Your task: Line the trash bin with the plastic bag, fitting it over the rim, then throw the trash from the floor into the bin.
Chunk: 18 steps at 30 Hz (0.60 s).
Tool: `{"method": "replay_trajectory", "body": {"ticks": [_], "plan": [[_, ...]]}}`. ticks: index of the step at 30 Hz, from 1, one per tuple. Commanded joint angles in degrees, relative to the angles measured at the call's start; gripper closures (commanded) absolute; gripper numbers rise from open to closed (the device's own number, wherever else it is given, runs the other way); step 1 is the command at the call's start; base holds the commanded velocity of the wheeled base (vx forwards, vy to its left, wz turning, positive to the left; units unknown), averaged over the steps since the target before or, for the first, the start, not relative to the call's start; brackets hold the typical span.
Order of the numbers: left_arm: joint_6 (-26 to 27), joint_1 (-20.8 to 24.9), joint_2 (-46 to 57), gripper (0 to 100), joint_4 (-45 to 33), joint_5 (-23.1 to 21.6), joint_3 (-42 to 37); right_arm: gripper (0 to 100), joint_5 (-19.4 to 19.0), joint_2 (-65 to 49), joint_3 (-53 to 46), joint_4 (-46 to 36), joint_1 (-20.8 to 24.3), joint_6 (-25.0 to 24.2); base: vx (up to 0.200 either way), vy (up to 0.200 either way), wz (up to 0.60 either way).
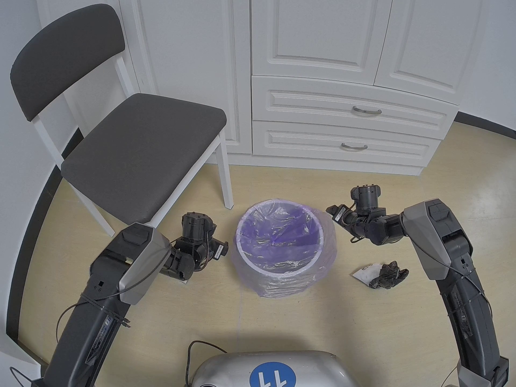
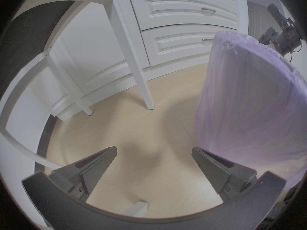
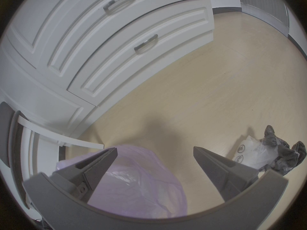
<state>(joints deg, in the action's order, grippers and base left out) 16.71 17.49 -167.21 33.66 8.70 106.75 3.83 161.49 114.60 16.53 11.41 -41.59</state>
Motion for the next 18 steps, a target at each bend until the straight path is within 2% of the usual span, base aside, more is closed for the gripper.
{"method": "replay_trajectory", "body": {"ticks": [1,4,5,9,13,16,18], "plan": [[0.86,-0.09,8.21,0,2.29,3.6,-8.4,0,1.97,0.85,-0.01,7.02,0.89,-2.18,0.0,0.0,0.0],[1.04,0.79,7.77,0,6.33,10.02,-7.7,0,3.03,1.81,-0.01,10.89,1.95,-2.53,0.0,0.0,0.0],[1.13,1.23,7.68,0,6.95,10.9,-7.52,0,3.12,1.99,-0.01,11.24,2.12,-2.44,0.0,0.0,0.0],[1.04,2.63,6.1,0,8.0,11.69,-5.59,0,3.29,2.16,-0.01,11.24,3.09,-2.0,0.0,0.0,0.0],[1.13,3.25,2.85,0,7.56,12.39,0.03,0,3.29,2.69,-0.01,11.16,3.44,-1.12,0.0,0.0,0.0],[1.13,3.69,-1.02,0,5.1,13.36,7.68,0,3.38,2.87,-0.01,10.72,3.62,0.46,0.0,0.0,0.0],[1.13,3.86,-1.54,0,4.22,13.44,7.84,0,3.38,2.34,-0.01,10.45,3.53,0.81,0.0,0.0,0.0]]}}
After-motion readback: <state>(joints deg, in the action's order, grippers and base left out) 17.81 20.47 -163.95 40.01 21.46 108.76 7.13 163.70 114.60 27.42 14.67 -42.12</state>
